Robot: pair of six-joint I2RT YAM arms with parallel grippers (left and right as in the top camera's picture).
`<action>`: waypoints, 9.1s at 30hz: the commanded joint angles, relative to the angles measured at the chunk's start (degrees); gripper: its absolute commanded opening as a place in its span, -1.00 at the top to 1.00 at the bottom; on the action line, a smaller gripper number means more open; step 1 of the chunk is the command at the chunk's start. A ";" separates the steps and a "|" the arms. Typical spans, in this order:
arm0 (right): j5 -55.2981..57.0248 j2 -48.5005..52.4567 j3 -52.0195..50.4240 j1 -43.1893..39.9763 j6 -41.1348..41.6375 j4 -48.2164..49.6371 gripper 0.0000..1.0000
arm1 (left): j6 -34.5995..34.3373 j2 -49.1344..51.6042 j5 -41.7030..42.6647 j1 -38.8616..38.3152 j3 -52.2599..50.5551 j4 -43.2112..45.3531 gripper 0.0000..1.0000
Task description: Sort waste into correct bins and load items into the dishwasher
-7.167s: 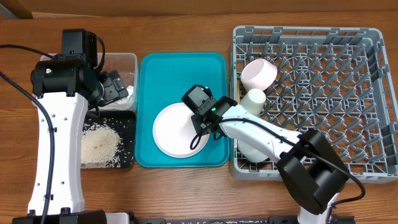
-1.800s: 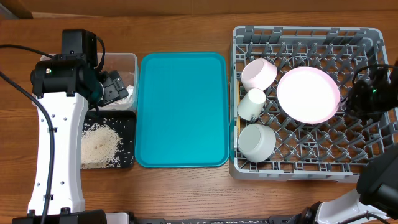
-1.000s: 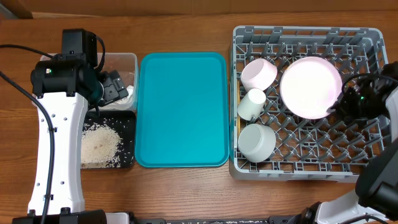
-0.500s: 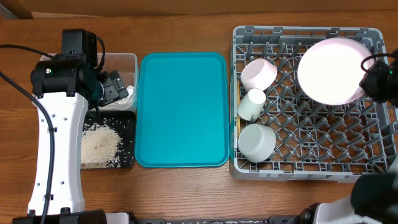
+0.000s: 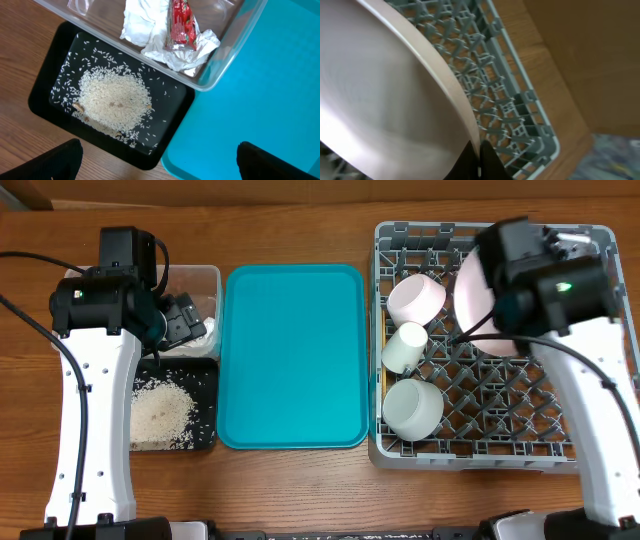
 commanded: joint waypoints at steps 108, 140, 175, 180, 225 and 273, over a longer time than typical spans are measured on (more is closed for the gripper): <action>-77.22 -0.31 -15.13 -35.10 -21.14 21.81 0.73 | -0.20 0.22 -0.37 -0.04 0.55 0.04 -1.00; -70.31 -0.50 3.21 -13.77 -33.44 13.70 -1.00 | -0.20 0.22 -0.37 -0.04 0.55 0.04 -1.00; -66.10 -16.92 3.21 -13.68 -33.44 13.68 -1.00 | -0.20 0.22 -0.37 -0.04 0.55 0.04 -1.00; -64.63 -27.17 3.21 -12.94 -33.44 13.68 -1.00 | -0.20 0.22 -0.37 -0.02 0.55 0.04 -1.00; -68.98 -88.63 -83.10 -9.05 -33.22 84.32 -1.00 | -0.20 0.22 -0.37 -0.04 0.55 0.04 -1.00; -45.40 -89.48 -99.80 -8.44 -26.34 86.79 -1.00 | -0.20 0.22 -0.37 -0.04 0.55 0.20 -1.00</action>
